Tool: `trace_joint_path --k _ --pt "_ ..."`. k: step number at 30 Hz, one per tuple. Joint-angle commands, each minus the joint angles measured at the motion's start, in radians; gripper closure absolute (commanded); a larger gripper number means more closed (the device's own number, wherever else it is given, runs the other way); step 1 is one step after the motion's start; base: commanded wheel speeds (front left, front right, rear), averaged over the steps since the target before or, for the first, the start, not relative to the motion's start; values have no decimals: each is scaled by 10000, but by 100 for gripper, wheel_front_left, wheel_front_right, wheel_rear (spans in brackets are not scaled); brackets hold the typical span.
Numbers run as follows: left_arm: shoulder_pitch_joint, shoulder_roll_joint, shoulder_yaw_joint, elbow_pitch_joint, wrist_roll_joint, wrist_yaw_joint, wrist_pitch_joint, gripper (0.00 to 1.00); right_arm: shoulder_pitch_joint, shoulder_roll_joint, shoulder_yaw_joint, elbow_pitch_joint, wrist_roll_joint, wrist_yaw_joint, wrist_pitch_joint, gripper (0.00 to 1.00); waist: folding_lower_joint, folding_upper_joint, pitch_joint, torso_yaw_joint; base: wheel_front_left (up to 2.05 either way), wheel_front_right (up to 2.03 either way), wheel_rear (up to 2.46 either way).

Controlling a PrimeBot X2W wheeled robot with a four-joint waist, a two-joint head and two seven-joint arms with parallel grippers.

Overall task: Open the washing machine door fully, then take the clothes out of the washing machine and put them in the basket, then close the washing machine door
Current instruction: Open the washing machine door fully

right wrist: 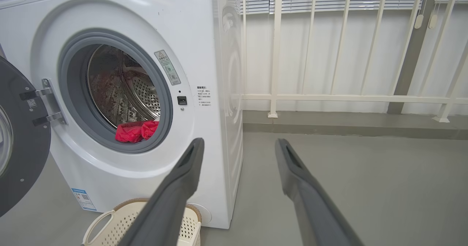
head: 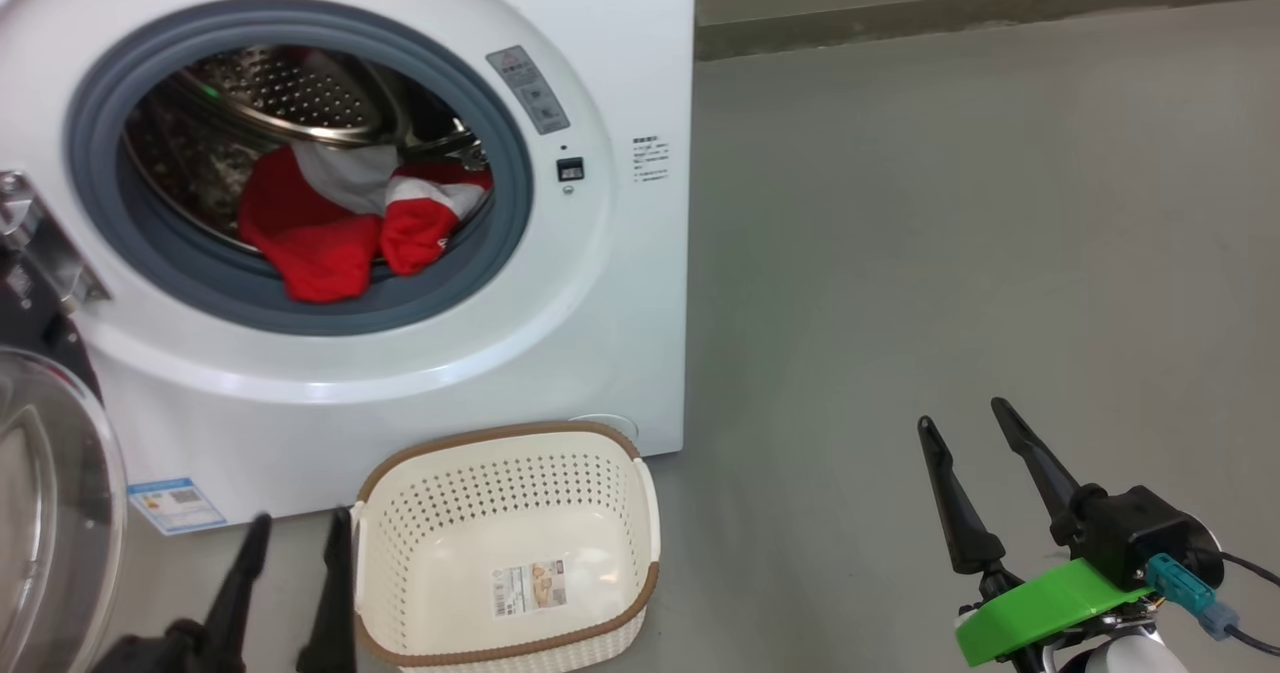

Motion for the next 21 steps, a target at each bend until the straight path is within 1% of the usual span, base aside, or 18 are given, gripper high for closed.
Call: trace_joint_path --k 1,5,10,17,21 --pt "-146 151 282 -12 172 -86 -133 0 -66 -130 170 -366 11 48 -65 0 0 -1 -10 -141 0 0 0" --pt "-45 142 241 448 471 -150 -246 0 8 -164 185 -484 10 48 -65 0 0 -1 -43 -261 0 0 0" --pt "219 -147 650 746 866 -258 -319 0 152 -164 191 -557 -107 48 -65 0 0 -1 -168 -463 0 0 0" --pt "789 -769 1268 708 1685 -633 -325 0 322 -130 80 -543 -129 48 -65 0 0 -1 -315 -572 0 0 0" --pt "856 -1043 1505 837 1970 -931 -325 0 381 -153 52 -484 -170 48 -65 0 0 -1 -377 -573 0 0 0"
